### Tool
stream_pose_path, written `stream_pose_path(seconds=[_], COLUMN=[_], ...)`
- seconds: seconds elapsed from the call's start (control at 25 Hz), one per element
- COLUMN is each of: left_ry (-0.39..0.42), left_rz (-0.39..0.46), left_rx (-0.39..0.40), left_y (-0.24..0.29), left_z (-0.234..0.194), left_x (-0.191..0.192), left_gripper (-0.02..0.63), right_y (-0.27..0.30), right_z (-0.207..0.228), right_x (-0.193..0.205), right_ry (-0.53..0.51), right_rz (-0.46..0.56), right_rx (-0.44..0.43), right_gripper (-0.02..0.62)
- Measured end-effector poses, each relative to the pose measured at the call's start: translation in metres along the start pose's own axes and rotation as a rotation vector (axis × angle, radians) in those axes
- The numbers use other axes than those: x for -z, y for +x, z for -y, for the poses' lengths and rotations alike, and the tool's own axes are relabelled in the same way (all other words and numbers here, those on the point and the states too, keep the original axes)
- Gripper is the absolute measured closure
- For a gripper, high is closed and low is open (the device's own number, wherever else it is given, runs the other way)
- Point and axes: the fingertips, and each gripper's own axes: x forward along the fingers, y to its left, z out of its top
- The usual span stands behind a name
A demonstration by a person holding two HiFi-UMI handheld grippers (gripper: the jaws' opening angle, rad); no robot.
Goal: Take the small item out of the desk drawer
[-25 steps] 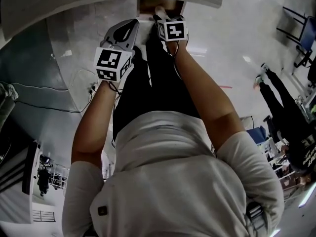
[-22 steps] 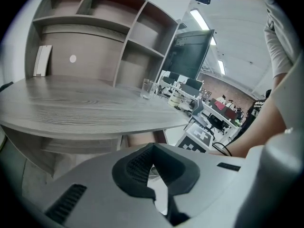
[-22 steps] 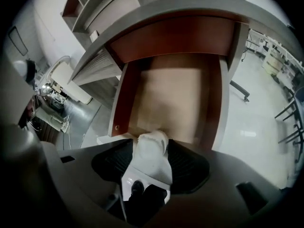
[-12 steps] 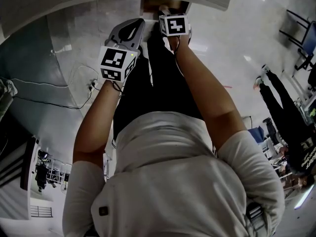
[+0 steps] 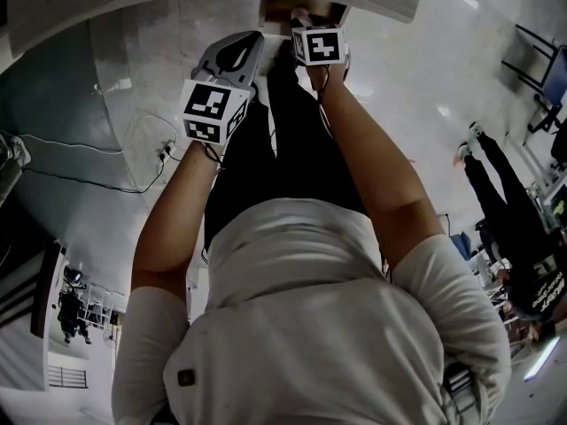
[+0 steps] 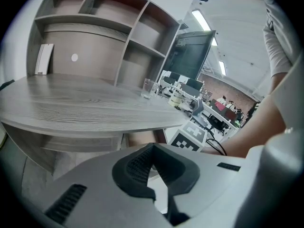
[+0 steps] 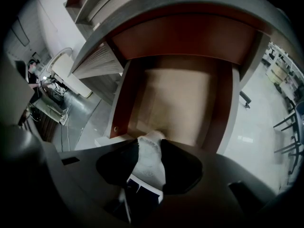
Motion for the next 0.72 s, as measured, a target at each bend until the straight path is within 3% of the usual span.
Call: stream_pose_path(seconds=[0.72], left_ry=[0.114], left_rz=[0.062], left_rx=[0.03], left_y=[-0.069], left_z=[0.029], left_x=[-0.036], left_gripper=[0.594], right_y=[-0.11], right_z=[-0.055], right_x=[-0.032], right_ry=[-0.088], right_rz=[0.158], right_rx=[-0.047], right_gripper=[0.443])
